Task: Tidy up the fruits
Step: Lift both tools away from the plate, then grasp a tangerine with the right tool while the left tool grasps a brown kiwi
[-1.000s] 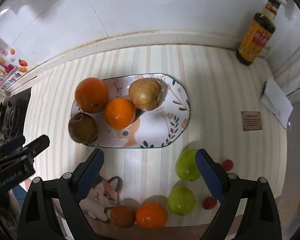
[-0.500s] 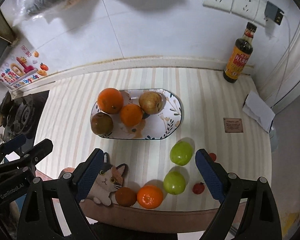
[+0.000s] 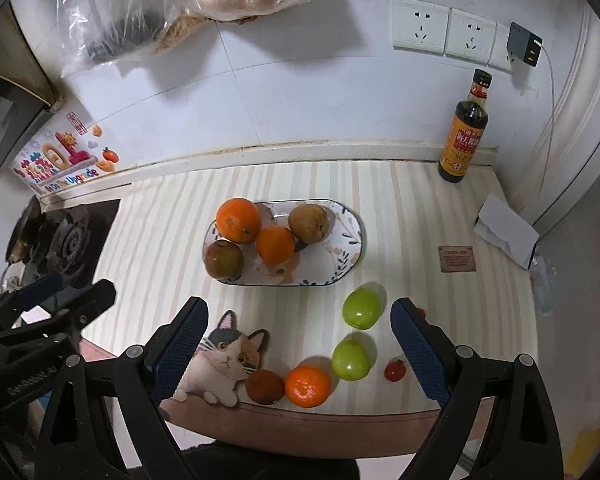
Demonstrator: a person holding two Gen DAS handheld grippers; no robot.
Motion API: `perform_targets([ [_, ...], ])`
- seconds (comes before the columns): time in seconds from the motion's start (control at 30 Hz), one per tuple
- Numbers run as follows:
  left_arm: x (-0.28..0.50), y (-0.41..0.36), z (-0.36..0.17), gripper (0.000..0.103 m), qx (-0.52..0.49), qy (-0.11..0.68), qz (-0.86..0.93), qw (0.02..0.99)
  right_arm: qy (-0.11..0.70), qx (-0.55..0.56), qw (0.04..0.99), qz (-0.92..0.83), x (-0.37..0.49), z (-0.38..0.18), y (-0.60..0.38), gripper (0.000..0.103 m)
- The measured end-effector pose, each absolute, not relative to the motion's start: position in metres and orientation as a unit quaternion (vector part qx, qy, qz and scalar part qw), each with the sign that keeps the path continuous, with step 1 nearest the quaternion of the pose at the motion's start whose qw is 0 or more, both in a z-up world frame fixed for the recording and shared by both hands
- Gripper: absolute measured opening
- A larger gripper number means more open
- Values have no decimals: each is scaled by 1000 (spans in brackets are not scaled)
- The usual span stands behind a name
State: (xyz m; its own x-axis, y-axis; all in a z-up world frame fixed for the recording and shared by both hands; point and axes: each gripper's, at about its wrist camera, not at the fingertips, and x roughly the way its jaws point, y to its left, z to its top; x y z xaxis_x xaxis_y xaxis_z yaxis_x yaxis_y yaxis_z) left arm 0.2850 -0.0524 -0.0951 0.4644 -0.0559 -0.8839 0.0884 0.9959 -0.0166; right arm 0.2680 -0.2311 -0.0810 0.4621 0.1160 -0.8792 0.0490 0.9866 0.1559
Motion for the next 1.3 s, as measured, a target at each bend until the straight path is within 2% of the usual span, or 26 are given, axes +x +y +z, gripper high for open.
perform_targets([
  [0.1, 289, -55, -113, 88, 15, 540, -56, 840, 538, 90, 838, 28, 269, -96, -233, 95],
  [0.13, 291, -56, -122, 96, 13, 551, -60, 832, 553, 99, 826, 36, 271, -107, -234, 95],
  [0.17, 293, -57, -133, 100, 14, 564, -60, 823, 570, 115, 812, 46, 272, -121, -237, 95],
  [0.37, 296, -56, -216, 100, 0, 644, -51, 763, 666, 192, 718, 66, 274, -226, -253, 95],
  [0.57, 290, -55, -263, 100, -17, 688, -41, 724, 709, 276, 648, 47, 267, -315, -264, 94],
  [0.6, 289, -57, -268, 100, -18, 693, -40, 720, 710, 286, 642, 46, 266, -324, -264, 92],
  [0.63, 290, -57, -271, 100, -17, 694, -39, 718, 711, 293, 638, 46, 265, -331, -263, 85],
  [0.73, 290, -62, -281, 100, -16, 704, -40, 709, 719, 281, 635, 37, 264, -352, -256, 68],
  [0.9, 290, -73, -294, 100, -13, 717, -53, 695, 713, 247, 656, 29, 251, -347, -259, 68],
  [1.2, 289, -123, -339, 100, -25, 759, -130, 637, 713, 255, 653, -1, 220, -348, -281, 68],
  [1.23, 289, -127, -343, 96, -21, 762, -134, 633, 712, 255, 654, -3, 219, -347, -283, 68],
  [1.27, 288, -129, -345, 81, -25, 761, -138, 633, 713, 252, 654, -5, 217, -346, -283, 68],
  [1.3, 287, -131, -347, 71, -23, 761, -137, 634, 713, 251, 655, -6, 216, -346, -284, 68],
])
